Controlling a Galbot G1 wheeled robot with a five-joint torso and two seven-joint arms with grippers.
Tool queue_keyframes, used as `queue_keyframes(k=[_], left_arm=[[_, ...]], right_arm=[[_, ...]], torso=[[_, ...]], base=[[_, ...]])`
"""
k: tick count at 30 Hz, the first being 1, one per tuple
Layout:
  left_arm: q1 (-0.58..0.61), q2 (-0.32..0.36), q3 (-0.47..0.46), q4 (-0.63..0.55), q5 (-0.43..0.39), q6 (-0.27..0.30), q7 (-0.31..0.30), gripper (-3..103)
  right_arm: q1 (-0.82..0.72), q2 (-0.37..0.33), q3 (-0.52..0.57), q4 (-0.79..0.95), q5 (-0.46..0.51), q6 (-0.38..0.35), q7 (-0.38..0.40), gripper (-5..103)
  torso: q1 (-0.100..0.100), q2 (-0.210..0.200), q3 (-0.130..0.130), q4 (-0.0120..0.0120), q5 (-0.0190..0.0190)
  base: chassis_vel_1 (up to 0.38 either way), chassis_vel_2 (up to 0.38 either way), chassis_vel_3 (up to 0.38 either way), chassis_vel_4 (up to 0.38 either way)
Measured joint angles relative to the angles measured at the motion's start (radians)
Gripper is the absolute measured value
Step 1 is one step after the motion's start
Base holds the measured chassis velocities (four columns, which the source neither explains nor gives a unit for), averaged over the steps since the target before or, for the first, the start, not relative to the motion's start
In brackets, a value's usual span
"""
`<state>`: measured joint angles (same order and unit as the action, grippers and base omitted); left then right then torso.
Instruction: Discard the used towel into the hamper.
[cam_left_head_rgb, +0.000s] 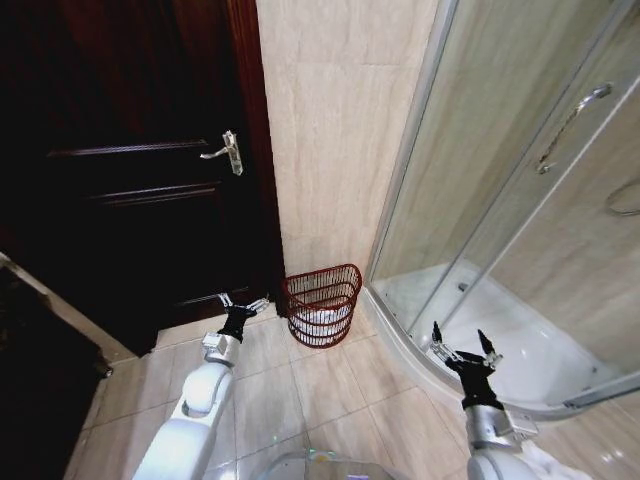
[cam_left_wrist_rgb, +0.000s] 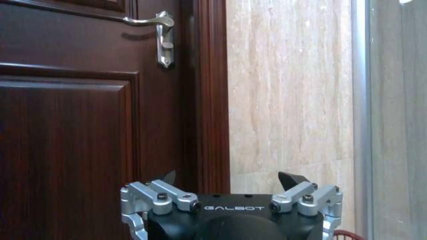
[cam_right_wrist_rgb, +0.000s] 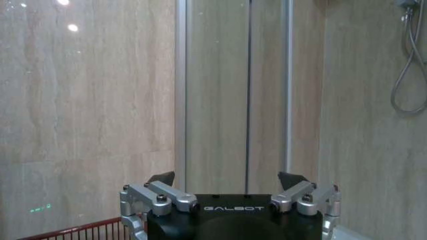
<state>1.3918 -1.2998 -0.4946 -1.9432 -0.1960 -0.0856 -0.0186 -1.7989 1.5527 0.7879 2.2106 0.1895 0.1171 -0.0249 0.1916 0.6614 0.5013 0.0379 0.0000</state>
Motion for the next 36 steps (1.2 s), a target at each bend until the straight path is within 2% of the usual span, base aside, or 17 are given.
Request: queue_keyframes(k=[18, 36], left_arm=[[0.004, 0.0, 0.017, -0.002, 0.046, 0.008, 0.0, 100], [-0.024, 0.002, 0.047, 0.034, 0.037, -0.009, 0.0, 100]], right_arm=[[-0.004, 0.0, 0.009, -0.006, 0.012, 0.011, -0.001, 100], [-0.013, 0.005, 0.025, -0.006, 0.026, 0.016, -0.003, 100]], torso=[[0.0, 0.0, 0.0, 0.0, 0.0], [0.0, 0.0, 0.0, -0.0003, -0.0001]], base=[[0.053, -0.049, -0.056, 0.052], [0.004, -0.103, -0.102, 0.007]])
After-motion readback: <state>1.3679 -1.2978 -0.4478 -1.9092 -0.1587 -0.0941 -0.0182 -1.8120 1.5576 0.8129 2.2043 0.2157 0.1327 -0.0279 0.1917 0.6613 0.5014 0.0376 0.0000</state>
